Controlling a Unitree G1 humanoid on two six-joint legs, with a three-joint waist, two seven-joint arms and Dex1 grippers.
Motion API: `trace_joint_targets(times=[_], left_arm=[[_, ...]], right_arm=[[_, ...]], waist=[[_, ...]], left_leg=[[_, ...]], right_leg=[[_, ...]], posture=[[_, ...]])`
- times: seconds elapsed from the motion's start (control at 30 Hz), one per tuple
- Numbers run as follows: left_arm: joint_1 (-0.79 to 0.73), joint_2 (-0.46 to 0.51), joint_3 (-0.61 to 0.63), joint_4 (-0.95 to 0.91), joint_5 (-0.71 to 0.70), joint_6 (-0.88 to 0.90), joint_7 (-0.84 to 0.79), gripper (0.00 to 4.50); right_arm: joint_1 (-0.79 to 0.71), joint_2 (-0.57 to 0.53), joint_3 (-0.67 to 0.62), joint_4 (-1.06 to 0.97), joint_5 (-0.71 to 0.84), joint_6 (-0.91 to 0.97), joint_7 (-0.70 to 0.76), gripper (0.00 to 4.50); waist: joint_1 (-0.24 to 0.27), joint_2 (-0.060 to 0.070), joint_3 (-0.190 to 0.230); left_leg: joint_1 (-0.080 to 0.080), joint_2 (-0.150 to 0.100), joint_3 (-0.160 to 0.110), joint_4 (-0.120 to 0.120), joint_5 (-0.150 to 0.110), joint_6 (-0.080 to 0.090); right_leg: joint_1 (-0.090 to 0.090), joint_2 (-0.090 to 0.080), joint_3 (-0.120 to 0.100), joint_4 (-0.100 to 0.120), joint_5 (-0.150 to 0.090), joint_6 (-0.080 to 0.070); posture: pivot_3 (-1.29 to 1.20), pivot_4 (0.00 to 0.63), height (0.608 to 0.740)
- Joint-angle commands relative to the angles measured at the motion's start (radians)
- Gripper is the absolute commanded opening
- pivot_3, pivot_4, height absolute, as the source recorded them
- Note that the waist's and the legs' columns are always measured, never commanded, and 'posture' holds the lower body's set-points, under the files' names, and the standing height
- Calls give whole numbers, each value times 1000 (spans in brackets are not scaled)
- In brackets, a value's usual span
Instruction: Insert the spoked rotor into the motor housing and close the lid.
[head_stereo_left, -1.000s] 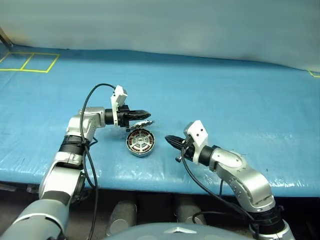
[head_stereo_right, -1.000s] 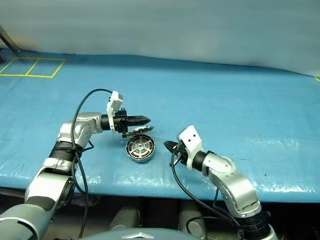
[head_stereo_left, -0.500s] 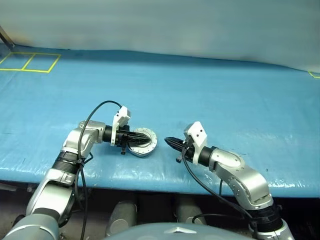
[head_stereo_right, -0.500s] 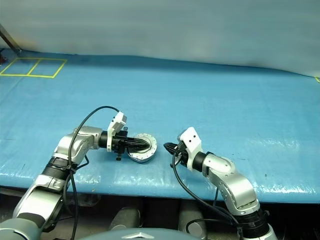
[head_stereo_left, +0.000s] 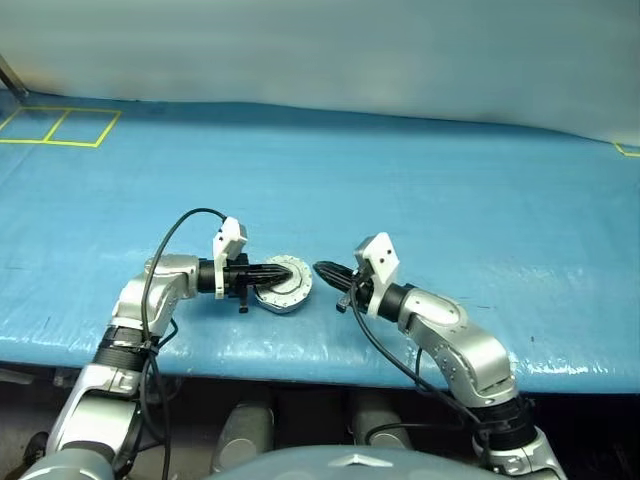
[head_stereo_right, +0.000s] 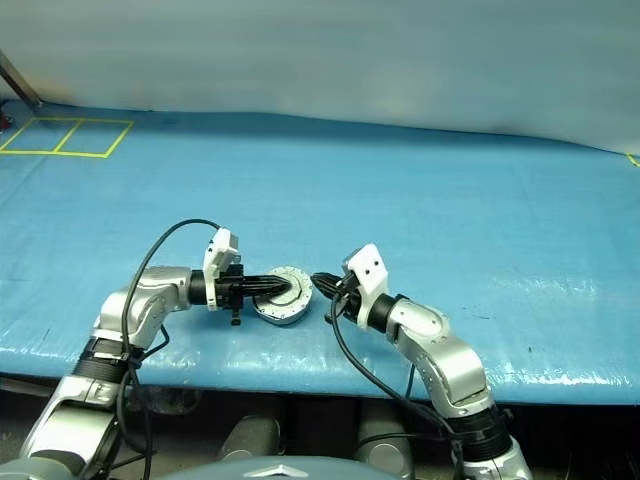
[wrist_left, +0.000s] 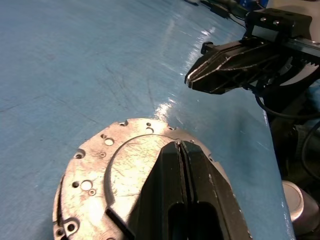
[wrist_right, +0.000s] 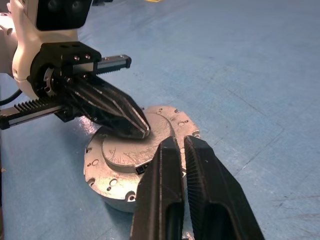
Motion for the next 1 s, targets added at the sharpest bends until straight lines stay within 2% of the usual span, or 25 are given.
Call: trace_joint_targets(times=[0.03, 0.37, 0.97, 1.0], left_arm=[[58, 22, 64, -94, -11, -45, 56, 0], [231, 27, 190, -277, -83, -45, 168, 0], [369, 0, 217, -334, -124, -69, 277, 0], [370, 0, 220, -329, -124, -72, 282, 0]], right_arm=[[-34, 15, 21, 7, -5, -37, 17, 1216], [-103, 50, 130, 91, -58, -83, 57, 4468], [-134, 65, 178, 217, -186, -180, 55, 4468], [-133, 64, 179, 218, -193, -188, 56, 4097]], waist=[[0, 0, 0], [2, 0, 1], [1, 1, 1], [1, 1, 1]], left_leg=[[0, 0, 0, 0, 0, 0], [-1, 0, -1, -1, 0, 0], [-1, 0, 0, -2, 0, 0], [-1, 0, 0, -2, 0, 0]], right_leg=[[0, 0, 0, 0, 0, 0], [-1, 0, -1, 0, -1, -1], [-1, 0, -1, 0, -1, -2], [-1, 0, -1, 0, -1, -2]], posture=[[0, 150, 740], [0, 150, 740], [0, 150, 740], [0, 150, 740]])
